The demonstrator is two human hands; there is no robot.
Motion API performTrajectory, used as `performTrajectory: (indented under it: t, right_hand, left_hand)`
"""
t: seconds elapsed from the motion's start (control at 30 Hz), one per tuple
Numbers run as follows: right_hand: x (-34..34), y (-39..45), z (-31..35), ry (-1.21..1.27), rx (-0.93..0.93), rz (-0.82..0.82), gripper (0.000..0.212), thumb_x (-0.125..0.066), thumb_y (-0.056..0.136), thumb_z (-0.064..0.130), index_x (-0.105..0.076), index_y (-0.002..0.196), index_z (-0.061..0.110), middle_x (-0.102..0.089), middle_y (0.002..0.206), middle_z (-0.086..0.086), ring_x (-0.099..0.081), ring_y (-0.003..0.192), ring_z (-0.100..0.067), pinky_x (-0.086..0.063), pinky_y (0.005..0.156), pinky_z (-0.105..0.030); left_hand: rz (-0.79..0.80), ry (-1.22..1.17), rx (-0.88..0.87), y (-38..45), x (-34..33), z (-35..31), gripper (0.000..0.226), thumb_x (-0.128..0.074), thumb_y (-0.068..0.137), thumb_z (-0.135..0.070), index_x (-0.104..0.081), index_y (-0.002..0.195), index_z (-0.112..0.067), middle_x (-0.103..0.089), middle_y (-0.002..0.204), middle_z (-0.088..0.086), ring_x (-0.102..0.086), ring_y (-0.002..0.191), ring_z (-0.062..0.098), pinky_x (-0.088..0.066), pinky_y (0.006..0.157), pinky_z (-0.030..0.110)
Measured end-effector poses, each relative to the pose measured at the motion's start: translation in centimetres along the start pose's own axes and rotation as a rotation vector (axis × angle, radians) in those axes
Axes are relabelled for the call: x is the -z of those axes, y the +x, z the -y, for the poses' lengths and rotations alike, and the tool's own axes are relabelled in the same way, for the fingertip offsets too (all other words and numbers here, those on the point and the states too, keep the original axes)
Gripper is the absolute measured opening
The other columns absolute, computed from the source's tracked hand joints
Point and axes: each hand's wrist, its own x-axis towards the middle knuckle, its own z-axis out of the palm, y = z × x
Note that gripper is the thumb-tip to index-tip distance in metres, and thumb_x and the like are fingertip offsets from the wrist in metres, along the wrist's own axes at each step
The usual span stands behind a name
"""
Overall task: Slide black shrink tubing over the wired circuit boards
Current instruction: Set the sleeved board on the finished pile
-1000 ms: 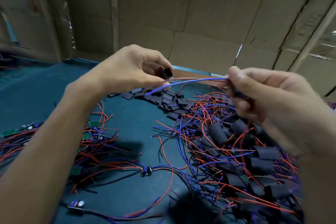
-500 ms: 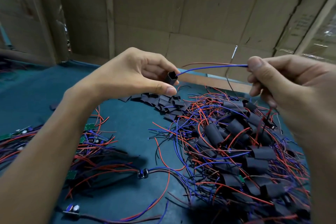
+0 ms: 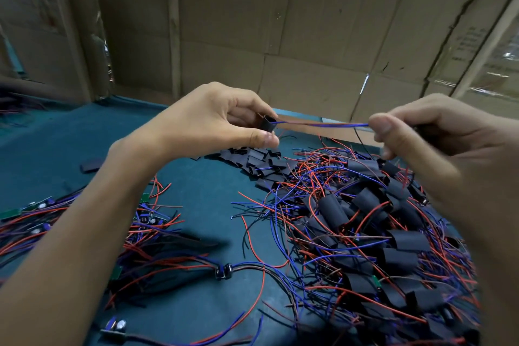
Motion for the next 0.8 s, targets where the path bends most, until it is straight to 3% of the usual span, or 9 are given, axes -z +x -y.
performTrajectory:
  t: [0.1,0.23,0.3,0.37,0.47,0.53,0.6,0.7,0.8]
  right_hand:
    - [-0.2,-0.1,-0.1,-0.046,0.029,0.031,0.018,-0.071,0.096,0.031,-0.073,0.085,0.017,-0.067,0.071,0.005,-0.059,0.060,-0.018,-0.044,0.057,-0.035]
    - [-0.2,-0.3,0.0,0.024,-0.053,0.036,0.018,-0.074,0.094,0.033,-0.075,0.083,0.019,-0.065,0.065,0.003,-0.059,0.054,-0.014,-0.046,0.054,-0.031]
    - [-0.1,-0.2,0.1,0.096,-0.122,0.013,0.017,-0.075,0.092,0.038,-0.075,0.082,0.024,-0.067,0.064,-0.001,-0.059,0.051,-0.010,-0.048,0.053,-0.028]
    - [0.0,-0.1,0.1,0.132,-0.184,0.001,0.019,-0.076,0.090,0.039,-0.075,0.080,0.023,-0.067,0.062,-0.005,-0.059,0.050,-0.012,-0.051,0.054,-0.036]
    - [0.2,0.0,-0.2,0.120,-0.223,0.021,0.020,-0.077,0.089,0.038,-0.076,0.080,0.021,-0.066,0.060,-0.008,-0.059,0.049,-0.021,-0.050,0.053,-0.046]
    - [0.4,0.1,-0.3,0.100,-0.224,0.039,0.020,-0.077,0.089,0.039,-0.077,0.078,0.021,-0.066,0.058,-0.007,-0.056,0.045,-0.021,-0.047,0.046,-0.041]
    - [0.4,0.1,-0.1,0.083,-0.212,0.058,0.020,-0.077,0.088,0.039,-0.076,0.076,0.024,-0.064,0.055,-0.003,-0.051,0.041,-0.013,-0.041,0.042,-0.027]
    - [-0.9,0.0,0.4,0.036,-0.190,0.087,0.012,-0.077,0.088,0.039,-0.077,0.080,0.029,-0.065,0.060,0.011,-0.049,0.050,0.001,-0.036,0.050,-0.014]
    - [-3.2,-0.2,0.8,0.004,-0.222,0.194,0.013,-0.075,0.088,0.034,-0.079,0.098,0.029,-0.072,0.085,0.013,-0.060,0.071,0.004,-0.039,0.066,-0.011]
  left_hand:
    - [-0.016,0.014,-0.014,0.0,0.0,0.1,0.041,-0.083,0.073,-0.031,-0.074,0.110,-0.015,-0.079,0.095,-0.003,-0.074,0.095,0.010,-0.056,0.095,0.032]
    - [-0.030,0.056,-0.078,0.0,0.1,-0.1,0.041,-0.084,0.075,-0.030,-0.073,0.112,-0.016,-0.078,0.097,-0.005,-0.074,0.095,0.012,-0.057,0.093,0.037]
    - [-0.047,0.064,-0.115,0.0,0.2,-0.1,0.040,-0.085,0.076,-0.025,-0.072,0.113,-0.016,-0.077,0.099,-0.005,-0.073,0.096,0.010,-0.057,0.086,0.028]
    - [-0.065,0.053,-0.151,-0.1,0.3,-0.1,0.040,-0.085,0.076,-0.018,-0.072,0.114,-0.013,-0.077,0.102,-0.002,-0.073,0.098,0.009,-0.054,0.081,0.020]
    - [-0.078,0.053,-0.179,-0.2,0.5,-0.2,0.039,-0.085,0.077,-0.015,-0.072,0.114,-0.011,-0.076,0.104,0.000,-0.072,0.101,0.012,-0.057,0.080,0.028]
    - [-0.072,0.063,-0.189,-0.2,0.5,-0.3,0.039,-0.084,0.077,-0.014,-0.072,0.114,-0.010,-0.076,0.105,0.001,-0.072,0.101,0.015,-0.058,0.078,0.035]
    - [-0.069,0.103,-0.205,-0.1,0.4,-0.4,0.037,-0.084,0.078,-0.015,-0.072,0.113,-0.010,-0.076,0.104,0.000,-0.072,0.101,0.013,-0.057,0.076,0.036]
    - [-0.059,0.240,-0.265,0.0,-0.2,-0.8,0.035,-0.084,0.080,-0.021,-0.074,0.113,-0.015,-0.076,0.101,-0.008,-0.070,0.097,0.002,-0.050,0.077,0.018]
    - [-0.014,0.351,-0.289,0.4,-1.7,-1.3,0.031,-0.082,0.083,-0.026,-0.075,0.111,-0.016,-0.076,0.095,-0.010,-0.069,0.087,0.002,-0.054,0.075,0.025]
